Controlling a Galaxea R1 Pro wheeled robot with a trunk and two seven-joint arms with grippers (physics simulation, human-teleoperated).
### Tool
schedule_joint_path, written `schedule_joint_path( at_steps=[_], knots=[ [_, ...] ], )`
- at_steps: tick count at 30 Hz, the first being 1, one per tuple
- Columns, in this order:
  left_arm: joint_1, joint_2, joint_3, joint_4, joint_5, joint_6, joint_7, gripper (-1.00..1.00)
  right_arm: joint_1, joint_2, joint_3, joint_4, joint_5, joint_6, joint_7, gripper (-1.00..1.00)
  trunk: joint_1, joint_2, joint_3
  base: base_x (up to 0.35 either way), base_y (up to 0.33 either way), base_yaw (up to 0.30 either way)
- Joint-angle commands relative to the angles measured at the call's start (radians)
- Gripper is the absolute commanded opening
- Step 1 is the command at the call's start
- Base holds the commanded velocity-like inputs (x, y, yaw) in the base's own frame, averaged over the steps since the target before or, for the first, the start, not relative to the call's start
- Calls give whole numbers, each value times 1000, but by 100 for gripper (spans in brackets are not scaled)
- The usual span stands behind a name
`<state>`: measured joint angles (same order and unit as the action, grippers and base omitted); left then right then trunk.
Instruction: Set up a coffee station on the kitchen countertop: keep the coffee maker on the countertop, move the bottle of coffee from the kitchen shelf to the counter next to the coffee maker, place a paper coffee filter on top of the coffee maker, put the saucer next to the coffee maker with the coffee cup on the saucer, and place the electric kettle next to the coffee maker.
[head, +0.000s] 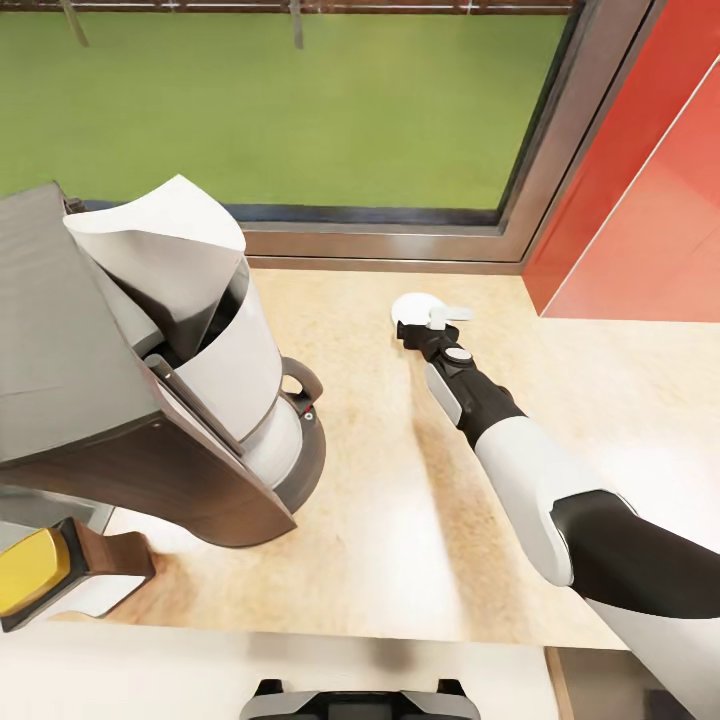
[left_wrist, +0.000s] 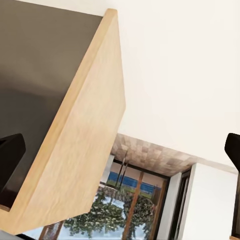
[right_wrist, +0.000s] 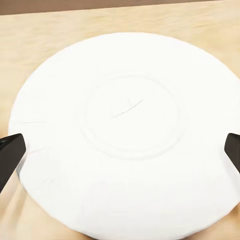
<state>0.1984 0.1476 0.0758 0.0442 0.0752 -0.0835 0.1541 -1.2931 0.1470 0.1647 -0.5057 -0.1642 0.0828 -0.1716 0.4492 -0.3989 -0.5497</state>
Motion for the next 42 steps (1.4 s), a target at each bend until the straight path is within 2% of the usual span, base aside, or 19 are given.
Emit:
schedule_joint_path(
  at_steps=[1, 14, 42],
  knots=[
    [0, 0, 7, 2, 6, -7, 0, 100, 0, -1, 7, 70, -15, 5, -9, 100, 1, -1, -1, 0, 0, 0],
    [0, -2, 7, 2, 6, -7, 1, 100, 0, -1, 7, 70, -15, 5, -9, 100, 1, -1, -1, -37, -11, 0],
    [0, -2, 7, 2, 6, -7, 2, 100, 0, -1, 7, 70, -15, 5, -9, 100, 1, -1, -1, -274, -151, 0]
  ],
)
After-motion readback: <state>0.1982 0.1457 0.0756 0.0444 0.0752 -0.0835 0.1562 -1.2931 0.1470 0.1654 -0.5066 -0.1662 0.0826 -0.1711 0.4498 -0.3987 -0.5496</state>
